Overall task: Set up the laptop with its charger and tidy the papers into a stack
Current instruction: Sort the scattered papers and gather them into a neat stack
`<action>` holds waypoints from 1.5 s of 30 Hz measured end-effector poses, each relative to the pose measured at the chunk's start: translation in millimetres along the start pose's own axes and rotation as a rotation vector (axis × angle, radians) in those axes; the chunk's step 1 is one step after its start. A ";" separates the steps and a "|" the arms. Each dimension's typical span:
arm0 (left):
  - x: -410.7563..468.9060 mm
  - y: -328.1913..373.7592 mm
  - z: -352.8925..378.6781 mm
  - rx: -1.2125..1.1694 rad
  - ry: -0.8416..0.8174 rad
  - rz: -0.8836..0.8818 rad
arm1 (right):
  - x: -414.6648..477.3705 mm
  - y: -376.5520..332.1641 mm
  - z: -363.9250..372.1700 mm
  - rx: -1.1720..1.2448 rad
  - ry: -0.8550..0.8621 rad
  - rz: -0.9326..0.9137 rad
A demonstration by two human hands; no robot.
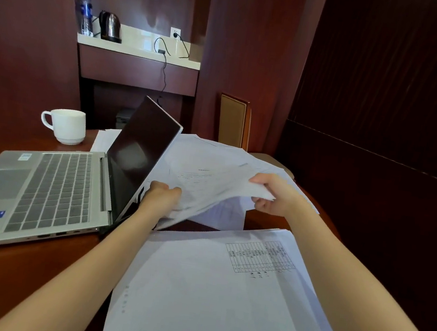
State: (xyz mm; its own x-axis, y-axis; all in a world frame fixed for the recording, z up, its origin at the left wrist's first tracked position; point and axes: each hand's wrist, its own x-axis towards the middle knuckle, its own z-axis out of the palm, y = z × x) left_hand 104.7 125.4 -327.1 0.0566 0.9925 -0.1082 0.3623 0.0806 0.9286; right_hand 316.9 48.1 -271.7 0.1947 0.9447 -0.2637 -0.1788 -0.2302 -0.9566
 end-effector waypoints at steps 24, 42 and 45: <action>-32.4 9.1 5.1 -0.124 -0.288 0.181 | -29.1 4.2 -51.0 -0.344 0.063 0.218; -49.6 119.4 6.8 -0.392 -0.067 0.668 | -40.2 -56.3 -31.2 -0.138 0.456 -0.667; -48.6 123.6 5.3 -0.396 -0.035 0.720 | -40.6 -55.2 -28.6 -0.153 0.423 -0.678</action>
State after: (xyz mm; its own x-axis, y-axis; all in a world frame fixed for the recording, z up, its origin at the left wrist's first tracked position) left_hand 151.6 86.6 -208.9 0.1809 0.8105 0.5571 -0.1286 -0.5421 0.8304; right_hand 346.5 15.8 -211.8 0.5666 0.7292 0.3836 0.2366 0.3020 -0.9235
